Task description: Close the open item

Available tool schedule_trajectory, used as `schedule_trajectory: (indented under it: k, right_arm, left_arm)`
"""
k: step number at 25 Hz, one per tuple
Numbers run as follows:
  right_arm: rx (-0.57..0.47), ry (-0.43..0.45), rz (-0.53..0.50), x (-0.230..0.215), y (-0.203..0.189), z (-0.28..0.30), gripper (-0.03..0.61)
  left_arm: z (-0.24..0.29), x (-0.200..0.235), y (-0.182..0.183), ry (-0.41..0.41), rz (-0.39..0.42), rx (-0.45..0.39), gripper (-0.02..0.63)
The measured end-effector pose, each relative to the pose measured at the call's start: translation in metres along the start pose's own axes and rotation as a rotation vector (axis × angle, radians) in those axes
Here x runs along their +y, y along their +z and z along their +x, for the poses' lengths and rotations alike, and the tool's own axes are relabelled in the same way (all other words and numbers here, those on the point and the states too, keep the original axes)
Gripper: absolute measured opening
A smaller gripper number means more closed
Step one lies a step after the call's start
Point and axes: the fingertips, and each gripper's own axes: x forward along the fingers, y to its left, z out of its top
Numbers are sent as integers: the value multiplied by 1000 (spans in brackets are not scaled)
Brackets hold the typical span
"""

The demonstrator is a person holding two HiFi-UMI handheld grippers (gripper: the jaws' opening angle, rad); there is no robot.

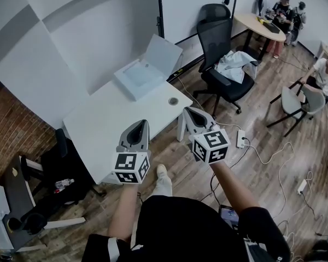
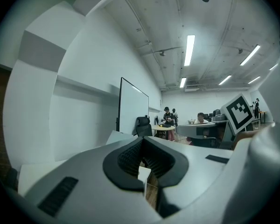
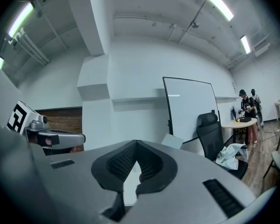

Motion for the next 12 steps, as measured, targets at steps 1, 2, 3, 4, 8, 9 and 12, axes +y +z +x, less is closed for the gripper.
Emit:
schedule_trajectory:
  k: [1,2,3,4,8,9,12]
  right_arm:
    - [2,0,1,-4,-1,6,37]
    - [5,0,3,-8,-1,12,37]
    - [9,-1,6,-11,-3,20,37]
    - [13,-1,9,-15,-4,28,37]
    - [28,-6,18,-32,-5,62,37]
    - [31,-6,20,-37,-4,71,37]
    - [35,-9,23,-48,-2,98,37]
  left_arm:
    - [7,3,0,-2,-3,1,12]
    - [13,5,-1,-5,-5,2,12]
    - [20,9,-2,-7,-7,3,12]
    - [27,13,-2,-9,-8,5,12]
    - [60,34,-2,-12,-16,11,12]
    - [69,39,-2,-12,-18,12,12]
    - [93,57,0,-15,-23,14,12]
